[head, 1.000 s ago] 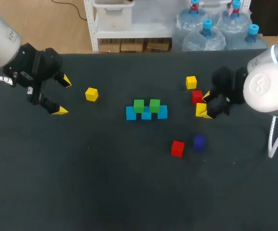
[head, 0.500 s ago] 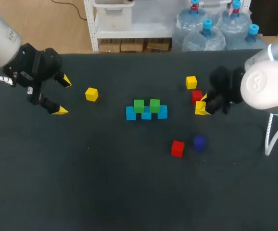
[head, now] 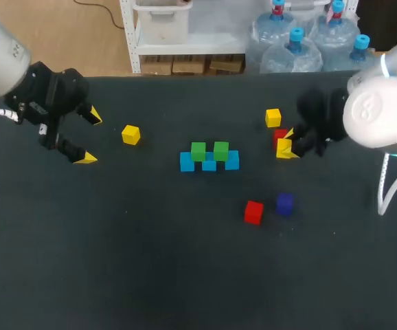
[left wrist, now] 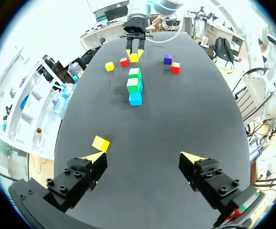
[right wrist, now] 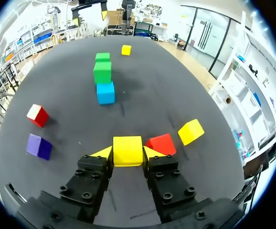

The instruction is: Place the blue cubes, place green cubes on the blue cubes, place the yellow cubes on the green cubes, then place the red cubes on the yellow cubes, and place purple cube on the red cubes.

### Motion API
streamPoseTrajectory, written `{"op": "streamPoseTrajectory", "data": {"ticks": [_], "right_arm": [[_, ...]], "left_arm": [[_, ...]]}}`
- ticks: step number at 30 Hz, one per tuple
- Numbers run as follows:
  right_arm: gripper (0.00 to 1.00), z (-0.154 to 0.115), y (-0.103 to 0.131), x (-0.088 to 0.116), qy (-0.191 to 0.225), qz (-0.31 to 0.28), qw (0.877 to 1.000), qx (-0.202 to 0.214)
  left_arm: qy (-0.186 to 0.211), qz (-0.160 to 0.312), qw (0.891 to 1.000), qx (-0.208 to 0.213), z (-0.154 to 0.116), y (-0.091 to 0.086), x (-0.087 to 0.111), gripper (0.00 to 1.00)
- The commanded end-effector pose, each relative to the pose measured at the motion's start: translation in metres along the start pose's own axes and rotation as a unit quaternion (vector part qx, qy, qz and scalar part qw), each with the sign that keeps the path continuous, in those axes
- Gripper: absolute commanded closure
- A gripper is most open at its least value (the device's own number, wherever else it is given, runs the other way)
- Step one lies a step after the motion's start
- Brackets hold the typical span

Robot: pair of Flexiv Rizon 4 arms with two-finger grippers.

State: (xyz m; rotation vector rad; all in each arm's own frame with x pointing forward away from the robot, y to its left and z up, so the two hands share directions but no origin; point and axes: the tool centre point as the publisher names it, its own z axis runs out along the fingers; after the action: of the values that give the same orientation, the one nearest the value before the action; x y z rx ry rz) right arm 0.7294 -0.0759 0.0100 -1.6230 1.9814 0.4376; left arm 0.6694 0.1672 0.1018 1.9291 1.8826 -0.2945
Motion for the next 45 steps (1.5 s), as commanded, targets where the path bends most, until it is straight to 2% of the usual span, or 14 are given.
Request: {"op": "streamPoseTrajectory", "data": {"ticks": [1,8,14,20,25,34,45], "right_arm": [[1.0,-0.018,0.003,-0.012,0.01,0.003,1.0,0.002],[1.0,-0.029,-0.001,-0.04,0.015,-0.011,1.0,0.005],[1.0,-0.019,-0.004,-0.066,0.013,-0.019,1.0,-0.006],[1.0,-0.009,0.0,-0.098,0.004,-0.037,0.999,-0.016],[1.0,0.0,0.004,-0.117,0.005,-0.041,0.999,-0.022],[1.0,0.012,0.016,-0.139,0.001,-0.037,0.999,-0.021],[1.0,0.027,0.036,-0.148,-0.011,-0.014,1.0,-0.02]], "left_arm": [[-0.002,0.002,1.0,0.0,0.0,0.0,0.001,0.0],[-0.002,0.002,1.0,0.0,0.0,0.0,0.001,0.0],[-0.002,0.002,1.0,0.0,0.0,0.0,0.001,0.0],[-0.002,0.002,1.0,0.0,0.0,0.0,0.001,0.0],[-0.002,0.002,1.0,0.0,0.0,0.0,0.001,0.0],[-0.002,0.002,1.0,0.0,0.0,0.0,0.001,0.0],[-0.002,0.002,1.0,0.0,0.0,0.0,0.001,0.0]]}}
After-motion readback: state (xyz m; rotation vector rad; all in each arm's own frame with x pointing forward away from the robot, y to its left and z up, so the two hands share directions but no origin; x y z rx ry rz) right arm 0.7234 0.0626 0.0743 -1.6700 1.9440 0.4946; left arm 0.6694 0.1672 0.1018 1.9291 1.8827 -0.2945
